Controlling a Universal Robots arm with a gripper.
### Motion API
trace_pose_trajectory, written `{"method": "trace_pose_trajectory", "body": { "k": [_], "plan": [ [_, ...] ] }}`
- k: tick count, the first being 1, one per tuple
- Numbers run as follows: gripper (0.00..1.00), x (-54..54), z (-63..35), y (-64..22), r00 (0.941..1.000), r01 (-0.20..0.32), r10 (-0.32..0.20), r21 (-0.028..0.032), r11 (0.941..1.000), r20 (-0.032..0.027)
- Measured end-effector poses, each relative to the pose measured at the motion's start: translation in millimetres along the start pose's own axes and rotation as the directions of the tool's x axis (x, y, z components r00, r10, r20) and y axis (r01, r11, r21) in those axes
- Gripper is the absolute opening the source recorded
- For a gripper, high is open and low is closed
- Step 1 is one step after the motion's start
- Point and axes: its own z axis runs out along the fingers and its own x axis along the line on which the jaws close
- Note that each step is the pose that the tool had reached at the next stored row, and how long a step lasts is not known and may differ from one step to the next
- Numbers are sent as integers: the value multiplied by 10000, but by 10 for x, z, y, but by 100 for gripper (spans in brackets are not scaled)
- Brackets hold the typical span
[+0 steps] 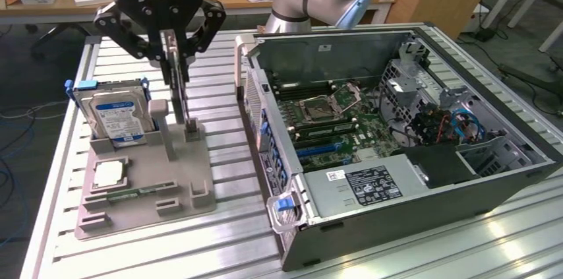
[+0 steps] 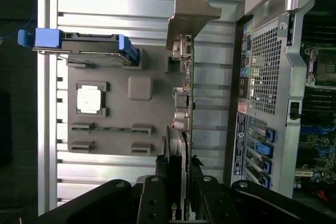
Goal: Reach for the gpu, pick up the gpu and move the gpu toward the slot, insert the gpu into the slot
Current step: 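Pick up the gpu and move the gpu toward the slot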
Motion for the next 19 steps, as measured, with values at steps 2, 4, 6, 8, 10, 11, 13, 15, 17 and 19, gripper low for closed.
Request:
{"method": "trace_pose_trajectory", "body": {
  "k": [2,4,6,8,10,11,13,15,17,19],
  "plan": [
    [26,0,-9,0,10000,0,0,2,10000,0],
    [26,0,-18,0,10000,0,0,3,10000,0],
    [26,0,-27,0,10000,0,0,3,10000,0],
    [26,2,-38,0,10000,-1,1,4,10000,0],
    [26,2,-51,0,10000,0,0,4,10000,0],
    [26,2,-58,0,10000,0,0,4,10000,0],
    [26,2,-72,-1,10000,0,0,5,10000,0],
    [26,2,-85,-1,10000,0,0,4,10000,0],
    [26,2,-101,-1,10000,0,0,4,10000,0],
    [26,2,-117,-1,10000,0,0,5,10000,0]
  ]
}}
